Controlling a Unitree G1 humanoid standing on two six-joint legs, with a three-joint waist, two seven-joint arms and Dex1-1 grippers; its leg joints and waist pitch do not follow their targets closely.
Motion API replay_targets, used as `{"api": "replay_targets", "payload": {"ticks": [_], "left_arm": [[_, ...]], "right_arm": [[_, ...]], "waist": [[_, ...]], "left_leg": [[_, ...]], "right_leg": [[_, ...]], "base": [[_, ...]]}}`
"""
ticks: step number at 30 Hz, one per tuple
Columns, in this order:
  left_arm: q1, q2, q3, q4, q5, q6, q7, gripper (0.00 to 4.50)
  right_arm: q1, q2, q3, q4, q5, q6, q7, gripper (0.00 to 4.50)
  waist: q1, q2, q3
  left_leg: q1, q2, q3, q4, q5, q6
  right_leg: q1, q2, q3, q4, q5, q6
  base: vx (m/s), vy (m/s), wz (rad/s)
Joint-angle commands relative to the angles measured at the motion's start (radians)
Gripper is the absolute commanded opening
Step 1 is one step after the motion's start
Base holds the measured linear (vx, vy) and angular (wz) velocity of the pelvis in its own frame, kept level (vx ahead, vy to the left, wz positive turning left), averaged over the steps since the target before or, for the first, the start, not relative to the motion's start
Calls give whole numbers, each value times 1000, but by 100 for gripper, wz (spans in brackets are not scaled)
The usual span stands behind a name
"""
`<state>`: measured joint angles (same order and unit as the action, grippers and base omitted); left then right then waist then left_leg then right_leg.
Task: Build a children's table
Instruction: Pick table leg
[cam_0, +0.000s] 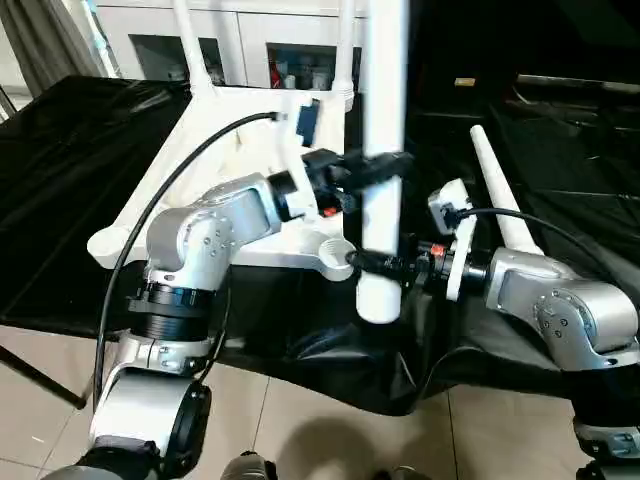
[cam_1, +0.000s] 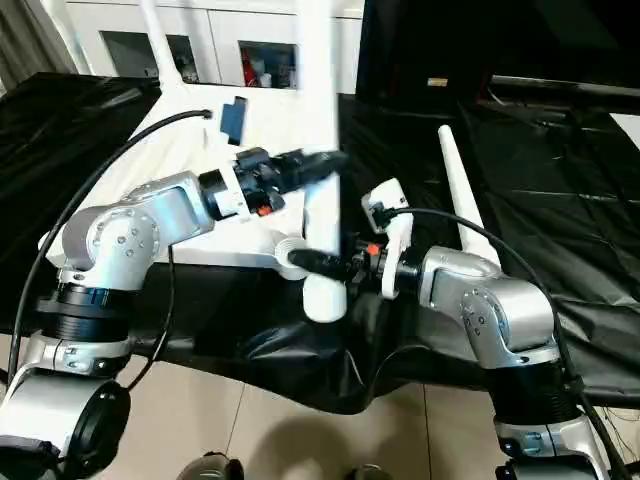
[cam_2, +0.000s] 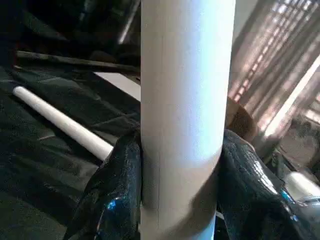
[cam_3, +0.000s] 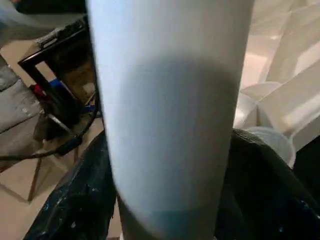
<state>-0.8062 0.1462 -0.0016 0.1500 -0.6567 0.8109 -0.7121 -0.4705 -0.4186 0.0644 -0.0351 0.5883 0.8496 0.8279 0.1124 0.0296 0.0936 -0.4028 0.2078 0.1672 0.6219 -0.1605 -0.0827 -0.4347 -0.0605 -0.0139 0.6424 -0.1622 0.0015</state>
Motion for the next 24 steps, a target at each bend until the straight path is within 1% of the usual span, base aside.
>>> {"api": "replay_targets", "payload": {"ticks": [1, 5, 10, 13, 16, 24], "left_arm": [[0, 11, -10, -27, 5, 6, -15, 180], [2, 19, -20, -32, 7, 4, -31, 180], [4, 28, -30, -35, 15, -3, -40, 180], [4, 29, -30, -35, 16, -3, -41, 180], [2, 30, -36, -36, 18, -8, -47, 180], [6, 36, -43, -43, 15, -5, -60, 180]], "right_arm": [[-24, -18, 6, 2, 14, 22, 20, 321], [-27, -25, 6, 4, 23, 43, 37, 321], [-30, -25, -3, 10, 43, 77, 40, 321], [-31, -25, -4, 12, 44, 80, 40, 321], [-35, -23, -9, 19, 48, 94, 45, 321], [-38, -14, -14, 29, 57, 101, 34, 321]], "waist": [[2, -9, -106], [3, -8, -106], [2, -6, -107], [3, -8, -107], [4, -5, -108], [4, -6, -108]], "left_leg": [[15, -7, 6, -56, -146, 4], [14, -8, 6, -55, -143, 2], [16, -6, 5, -56, -152, -3], [14, -7, 5, -55, -146, -3], [14, -8, 5, -55, -140, -2], [13, -8, 5, -55, -138, -3]], "right_leg": [[71, -40, 17, -83, -223, -184], [70, -40, 17, -84, -231, -179], [69, -40, 15, -84, -242, -179], [70, -40, 16, -84, -235, -179], [70, -39, 16, -82, -229, -181], [71, -40, 16, -83, -233, -177]], "base": [[0, 0, 0], [0, 0, 0], [0, 0, 0], [0, 0, 0], [0, 0, 0], [0, 0, 0]]}}
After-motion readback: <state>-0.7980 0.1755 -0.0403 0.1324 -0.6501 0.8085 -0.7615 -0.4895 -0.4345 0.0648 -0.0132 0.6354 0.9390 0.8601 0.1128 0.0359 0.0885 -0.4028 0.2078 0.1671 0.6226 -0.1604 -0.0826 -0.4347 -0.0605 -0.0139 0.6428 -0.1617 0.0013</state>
